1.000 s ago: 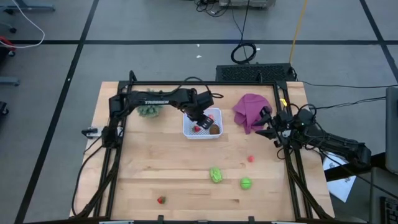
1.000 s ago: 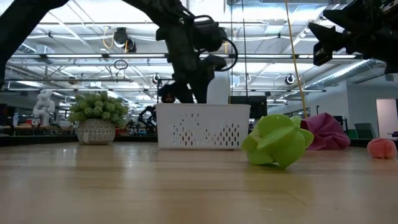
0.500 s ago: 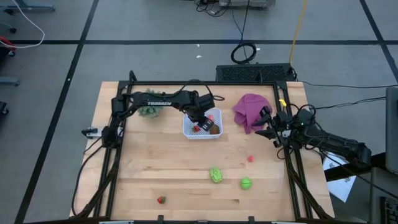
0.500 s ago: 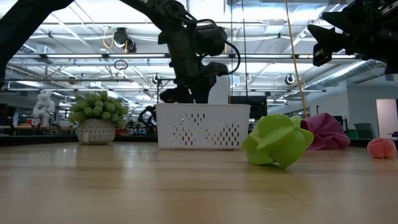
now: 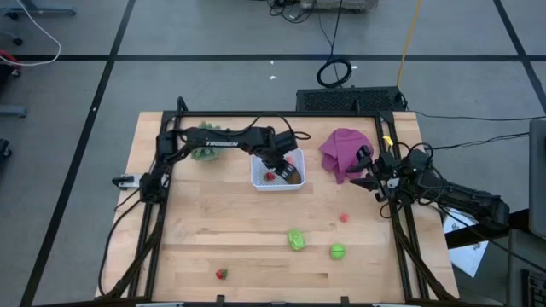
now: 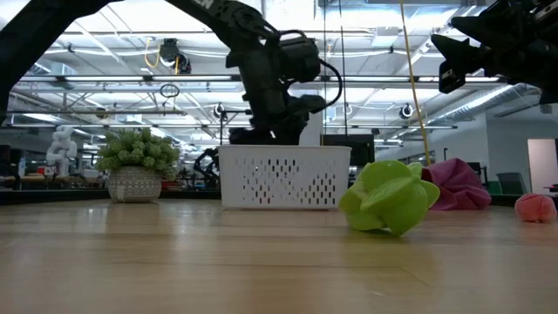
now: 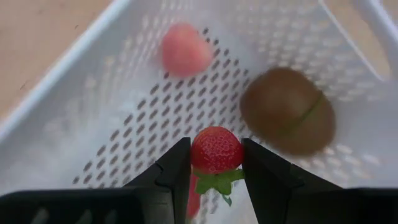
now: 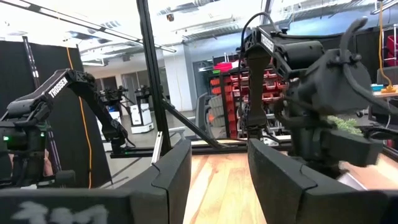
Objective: Pick and placing Produce into tupperware
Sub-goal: Put the right red strawberry in the white bin
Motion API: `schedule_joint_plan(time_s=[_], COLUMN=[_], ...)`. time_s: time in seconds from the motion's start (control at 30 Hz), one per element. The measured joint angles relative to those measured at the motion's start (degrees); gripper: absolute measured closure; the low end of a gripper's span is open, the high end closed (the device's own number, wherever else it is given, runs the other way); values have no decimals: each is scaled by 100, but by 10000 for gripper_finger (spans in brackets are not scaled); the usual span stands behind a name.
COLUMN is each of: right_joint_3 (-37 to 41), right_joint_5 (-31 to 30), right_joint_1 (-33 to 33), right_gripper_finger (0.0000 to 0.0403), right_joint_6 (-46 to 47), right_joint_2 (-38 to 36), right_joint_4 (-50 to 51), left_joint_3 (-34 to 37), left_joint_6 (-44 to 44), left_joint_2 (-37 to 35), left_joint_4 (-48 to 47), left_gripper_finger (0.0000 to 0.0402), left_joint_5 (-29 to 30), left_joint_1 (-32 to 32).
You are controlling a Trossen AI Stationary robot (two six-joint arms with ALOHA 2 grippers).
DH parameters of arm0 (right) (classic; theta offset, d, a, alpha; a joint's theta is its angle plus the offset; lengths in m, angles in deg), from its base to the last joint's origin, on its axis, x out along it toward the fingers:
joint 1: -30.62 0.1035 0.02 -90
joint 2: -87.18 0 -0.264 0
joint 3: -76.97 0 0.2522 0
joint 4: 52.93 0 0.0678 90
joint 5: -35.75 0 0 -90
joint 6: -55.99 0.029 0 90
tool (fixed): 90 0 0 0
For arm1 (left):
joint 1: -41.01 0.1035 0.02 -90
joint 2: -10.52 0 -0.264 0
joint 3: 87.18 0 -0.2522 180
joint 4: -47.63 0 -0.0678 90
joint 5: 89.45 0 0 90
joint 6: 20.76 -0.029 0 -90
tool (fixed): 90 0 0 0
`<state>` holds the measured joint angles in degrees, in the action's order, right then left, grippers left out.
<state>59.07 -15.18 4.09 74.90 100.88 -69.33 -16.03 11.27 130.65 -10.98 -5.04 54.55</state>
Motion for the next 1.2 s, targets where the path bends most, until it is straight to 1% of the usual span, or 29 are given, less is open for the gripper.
schedule_joint_plan(time_s=[0.13,0.73,1.2], right_joint_3=[-4,-4,-4], right_joint_5=[0,11,17], right_joint_1=[0,2,0], right_gripper_finger=[252,252,252], right_joint_6=[13,-7,-9], right_joint_2=[9,42,42], right_joint_4=[-1,5,4], left_joint_3=[-1,2,2], left_joint_6=[-26,97,-10], left_joint_2=[70,88,123], left_joint_4=[17,-56,-21], left_gripper_finger=[273,272,270], left_joint_5=[-82,-106,-557], left_joint_1=[46,140,148])
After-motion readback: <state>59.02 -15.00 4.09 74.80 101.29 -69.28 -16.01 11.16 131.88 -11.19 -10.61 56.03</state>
